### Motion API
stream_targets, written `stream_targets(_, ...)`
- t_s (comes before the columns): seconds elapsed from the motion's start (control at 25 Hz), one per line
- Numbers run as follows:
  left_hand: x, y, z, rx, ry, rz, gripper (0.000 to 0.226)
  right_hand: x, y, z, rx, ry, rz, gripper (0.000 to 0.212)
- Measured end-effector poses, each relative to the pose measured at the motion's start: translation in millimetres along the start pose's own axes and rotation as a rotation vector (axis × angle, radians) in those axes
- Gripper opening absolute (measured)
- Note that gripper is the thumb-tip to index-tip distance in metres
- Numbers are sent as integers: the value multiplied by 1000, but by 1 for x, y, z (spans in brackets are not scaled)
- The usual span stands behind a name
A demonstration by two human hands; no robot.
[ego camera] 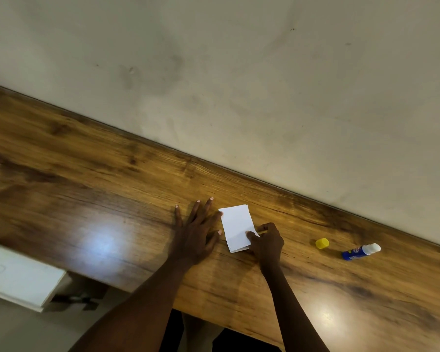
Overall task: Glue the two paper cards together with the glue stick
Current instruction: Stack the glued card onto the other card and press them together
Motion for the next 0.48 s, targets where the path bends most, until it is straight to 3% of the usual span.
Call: stream_targets(0.48,-3,0,1,2,26,-4,51,5,-15,11,236,-339,-118,35)
Point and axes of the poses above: each hand's wrist, its own y-axis towards the middle knuckle, its own x-axis out of the back of the hand, z = x × y, the point moved 10 cm from there along y, towards the middle knuckle, and after that the axes turned 1 degree about -y, right-handed, at the moved point
